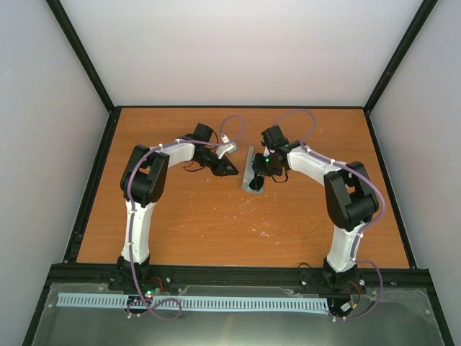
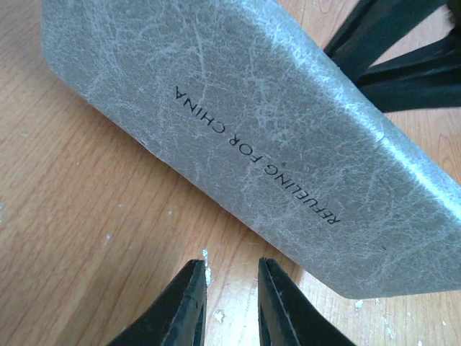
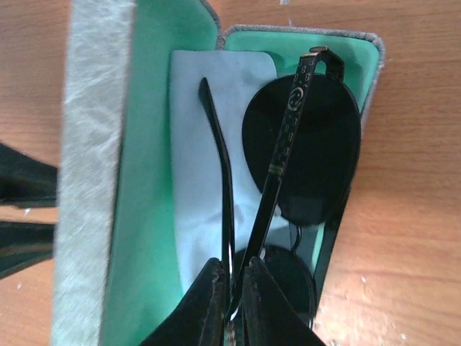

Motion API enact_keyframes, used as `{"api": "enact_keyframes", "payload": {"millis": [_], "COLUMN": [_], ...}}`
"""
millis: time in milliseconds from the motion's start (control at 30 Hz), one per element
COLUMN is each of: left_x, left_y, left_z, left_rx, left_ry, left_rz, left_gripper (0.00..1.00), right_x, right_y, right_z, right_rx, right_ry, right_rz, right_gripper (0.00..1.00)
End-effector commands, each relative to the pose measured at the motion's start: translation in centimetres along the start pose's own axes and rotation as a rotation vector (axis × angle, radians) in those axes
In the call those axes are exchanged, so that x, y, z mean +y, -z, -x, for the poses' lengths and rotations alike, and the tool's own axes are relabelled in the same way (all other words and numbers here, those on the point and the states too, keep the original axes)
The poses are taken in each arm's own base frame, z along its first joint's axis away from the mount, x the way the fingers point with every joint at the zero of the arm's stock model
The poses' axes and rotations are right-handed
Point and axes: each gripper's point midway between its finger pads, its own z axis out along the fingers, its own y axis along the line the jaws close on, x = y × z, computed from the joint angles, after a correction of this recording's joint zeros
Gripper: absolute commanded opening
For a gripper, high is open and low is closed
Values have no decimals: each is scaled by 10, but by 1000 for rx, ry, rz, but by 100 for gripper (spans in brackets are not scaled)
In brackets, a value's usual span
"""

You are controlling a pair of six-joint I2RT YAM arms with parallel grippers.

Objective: Organize the sunglasses
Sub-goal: Adjust the sunglasses in the sunglasses case.

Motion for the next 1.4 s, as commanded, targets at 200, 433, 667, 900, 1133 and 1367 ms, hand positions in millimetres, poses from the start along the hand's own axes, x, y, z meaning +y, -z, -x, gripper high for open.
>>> {"api": "enact_keyframes", "payload": {"millis": [200,433,667,900,1133,1367], "left_x": [-9,-7,-7,-6,-6,-4], "left_y": [-1,-2,-3,-3,-3,-3], "left_z": [7,6,4,5,4,3], "left_rx": [-13,-9,-7,-6,-1,6], "left_ry": [-14,-13,-7,0,3,2], "left_rz": [-16,-16,-18,-17,-12,-6], "left_gripper": [22,22,22,22,22,22], "right_x": [-10,-14,1,11,1,0], "right_y": [-48,-34,9,1,-38,-40], "right_z": [0,5,23,27,8,5], "right_rx": [65,29,-79,-57,36,27], "right_ry": [-3,-9,5,18,2,5], "right_rz": [-16,-26,4,50,54,62], "right_gripper": [8,8,17,16,12,12]}}
